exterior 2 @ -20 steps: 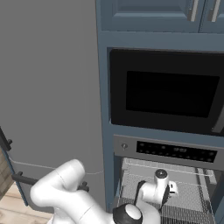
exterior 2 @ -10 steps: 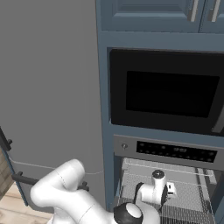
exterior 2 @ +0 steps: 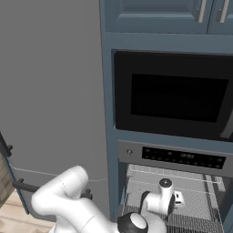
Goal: Take the fish from the oven and place it on the plate on the counter.
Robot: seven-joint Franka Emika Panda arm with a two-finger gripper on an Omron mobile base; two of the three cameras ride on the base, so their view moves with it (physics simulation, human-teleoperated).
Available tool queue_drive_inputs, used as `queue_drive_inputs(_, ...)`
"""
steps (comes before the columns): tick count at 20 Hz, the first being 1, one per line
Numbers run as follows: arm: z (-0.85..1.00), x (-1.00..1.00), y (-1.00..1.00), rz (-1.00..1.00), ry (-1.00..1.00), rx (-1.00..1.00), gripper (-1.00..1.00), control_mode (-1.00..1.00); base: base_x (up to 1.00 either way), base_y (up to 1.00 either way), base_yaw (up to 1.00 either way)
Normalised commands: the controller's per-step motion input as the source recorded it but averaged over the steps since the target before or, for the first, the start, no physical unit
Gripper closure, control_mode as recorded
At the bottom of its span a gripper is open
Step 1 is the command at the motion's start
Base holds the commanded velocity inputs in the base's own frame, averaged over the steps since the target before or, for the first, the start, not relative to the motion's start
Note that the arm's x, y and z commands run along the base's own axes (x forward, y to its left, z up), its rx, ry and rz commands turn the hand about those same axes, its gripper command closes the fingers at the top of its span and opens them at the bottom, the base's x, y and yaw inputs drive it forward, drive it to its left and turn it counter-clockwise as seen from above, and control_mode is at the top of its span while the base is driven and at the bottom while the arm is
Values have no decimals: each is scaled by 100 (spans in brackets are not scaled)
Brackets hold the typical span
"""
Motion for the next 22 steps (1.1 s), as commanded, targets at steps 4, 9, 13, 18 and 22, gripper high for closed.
queue_drive_inputs(4,-21,-6,0,0,0,3,100,-100,0,0,0)
queue_drive_inputs(9,-20,-9,0,0,0,3,100,-100,0,0,0)
queue_drive_inputs(13,-14,-9,0,0,3,2,100,-100,0,0,0)
queue_drive_inputs(18,-8,-4,0,0,1,0,100,-100,0,0,0)
queue_drive_inputs(22,32,-18,0,0,0,0,100,-100,0,0,0)
